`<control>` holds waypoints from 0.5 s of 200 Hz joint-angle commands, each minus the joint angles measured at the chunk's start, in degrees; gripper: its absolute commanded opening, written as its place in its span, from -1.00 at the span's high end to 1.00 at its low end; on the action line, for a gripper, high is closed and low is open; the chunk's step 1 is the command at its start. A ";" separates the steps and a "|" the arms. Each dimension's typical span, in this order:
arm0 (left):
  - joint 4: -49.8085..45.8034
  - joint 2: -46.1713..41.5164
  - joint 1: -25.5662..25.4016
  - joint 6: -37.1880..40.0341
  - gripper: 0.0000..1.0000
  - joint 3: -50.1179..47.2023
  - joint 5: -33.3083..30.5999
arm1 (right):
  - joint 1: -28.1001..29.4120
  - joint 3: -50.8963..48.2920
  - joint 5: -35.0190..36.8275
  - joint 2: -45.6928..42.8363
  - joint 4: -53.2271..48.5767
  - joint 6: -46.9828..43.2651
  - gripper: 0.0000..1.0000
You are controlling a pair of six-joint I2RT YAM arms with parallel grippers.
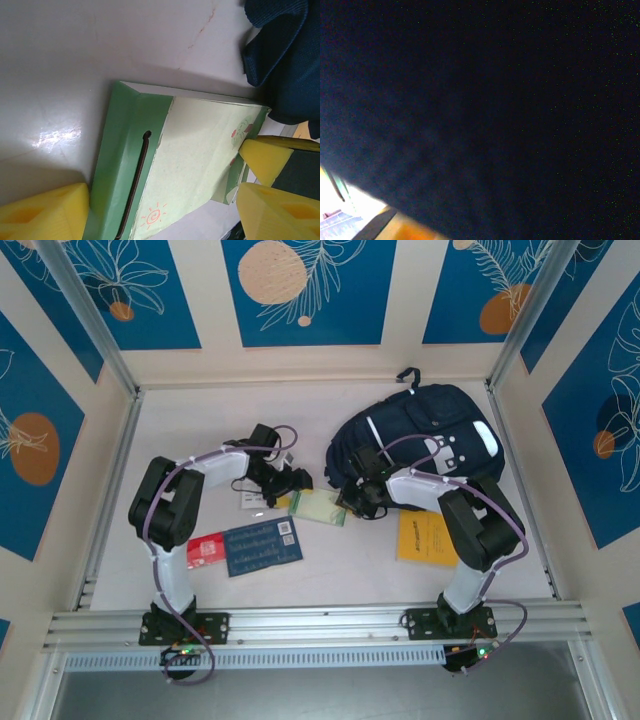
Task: Pack the student bag
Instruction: Pick up the book at the center of the table.
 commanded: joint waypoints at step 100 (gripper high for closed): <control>3.35 -8.05 -0.97 -2.56 -0.12 -2.85 11.40 | -0.34 -3.28 1.82 3.15 -0.42 -0.31 0.90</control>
